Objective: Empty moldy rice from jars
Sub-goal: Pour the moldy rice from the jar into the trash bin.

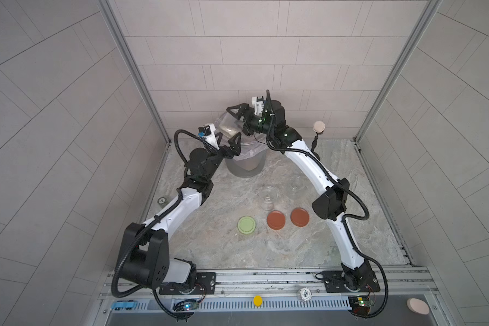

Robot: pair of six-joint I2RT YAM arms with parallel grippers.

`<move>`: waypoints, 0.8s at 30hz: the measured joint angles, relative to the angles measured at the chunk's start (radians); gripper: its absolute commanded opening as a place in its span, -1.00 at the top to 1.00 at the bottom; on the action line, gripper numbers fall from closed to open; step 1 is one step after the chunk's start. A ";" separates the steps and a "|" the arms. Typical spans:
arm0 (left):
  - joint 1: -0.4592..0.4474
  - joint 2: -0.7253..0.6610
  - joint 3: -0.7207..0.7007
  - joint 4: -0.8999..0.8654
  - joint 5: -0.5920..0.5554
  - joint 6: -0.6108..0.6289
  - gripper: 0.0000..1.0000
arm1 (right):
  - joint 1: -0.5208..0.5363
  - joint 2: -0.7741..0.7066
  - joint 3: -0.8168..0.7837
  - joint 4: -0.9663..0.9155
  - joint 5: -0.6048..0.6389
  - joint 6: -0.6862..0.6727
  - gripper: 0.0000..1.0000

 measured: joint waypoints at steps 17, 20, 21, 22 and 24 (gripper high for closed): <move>0.000 0.190 -0.003 0.451 0.007 0.000 -0.98 | -0.017 0.008 0.003 0.058 -0.057 0.087 0.37; 0.000 0.204 -0.003 0.484 0.005 -0.003 -0.98 | -0.018 0.017 0.005 0.059 -0.063 0.096 0.37; 0.000 0.207 -0.003 0.491 0.005 -0.005 -0.98 | -0.018 0.019 0.005 0.058 -0.066 0.099 0.37; 0.000 0.208 -0.003 0.495 0.005 -0.007 -0.98 | -0.019 0.021 0.005 0.059 -0.068 0.101 0.37; 0.000 0.210 0.001 0.504 0.005 -0.010 -0.98 | -0.019 0.023 0.005 0.058 -0.072 0.103 0.37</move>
